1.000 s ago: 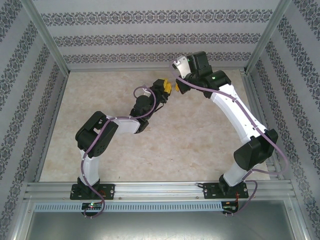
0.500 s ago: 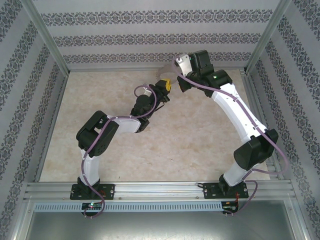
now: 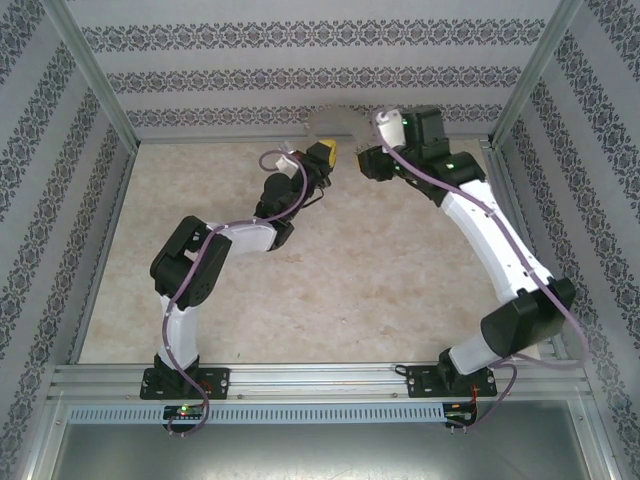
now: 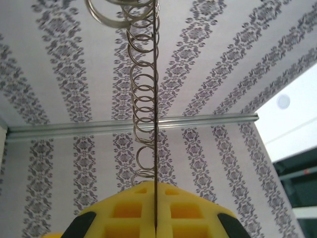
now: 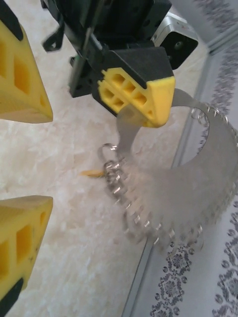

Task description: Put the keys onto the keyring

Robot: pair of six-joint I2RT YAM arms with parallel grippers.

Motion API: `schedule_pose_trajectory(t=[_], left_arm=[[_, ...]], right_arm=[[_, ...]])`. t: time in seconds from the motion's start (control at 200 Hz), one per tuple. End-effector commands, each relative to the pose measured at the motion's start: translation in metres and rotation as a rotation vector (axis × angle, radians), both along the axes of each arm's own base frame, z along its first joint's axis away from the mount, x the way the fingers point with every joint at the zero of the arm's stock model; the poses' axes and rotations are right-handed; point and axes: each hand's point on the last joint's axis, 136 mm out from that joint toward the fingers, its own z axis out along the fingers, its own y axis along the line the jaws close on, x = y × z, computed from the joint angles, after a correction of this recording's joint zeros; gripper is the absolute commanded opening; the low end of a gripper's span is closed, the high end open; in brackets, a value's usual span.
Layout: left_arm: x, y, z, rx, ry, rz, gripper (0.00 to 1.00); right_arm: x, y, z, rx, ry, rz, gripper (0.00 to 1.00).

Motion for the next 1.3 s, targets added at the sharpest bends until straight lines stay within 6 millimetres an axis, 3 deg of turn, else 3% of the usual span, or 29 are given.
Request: schedule_pose_trajectory(t=[0.0,0.155,0.28,0.465,0.839,0.999,1.294], left_arm=[[-0.001,0.005,0.045,0.149,-0.212,-0.008,0.0],[-0.002,0.008,0.078,0.295,-0.352,-0.029,0.0],[-0.015,0.005,0.1,0.525,-0.485,-0.035,0.0],[-0.044,0.005,0.131,0.833,-0.669,-0.014,0.0],[-0.096,0.017,0.185,1.048,-0.952,0.102,0.0],[-0.113,0.018,0.198,1.122,-1.023,0.163,0.0],[-0.131,0.013,0.203,1.169,-1.087,0.223,0.0]], right_arm=[[-0.008,-0.018,0.037,0.197,-0.063,-0.048,0.47],[-0.009,-0.049,0.05,0.337,-0.083,-0.144,0.49],[-0.009,-0.06,0.043,0.388,-0.084,-0.183,0.49],[-0.01,-0.067,0.019,0.399,-0.081,-0.228,0.5],[-0.01,-0.062,-0.039,0.463,0.008,-0.238,0.51],[-0.006,-0.061,-0.059,0.472,0.055,-0.248,0.51],[-0.006,-0.067,-0.077,0.451,0.082,-0.283,0.51]])
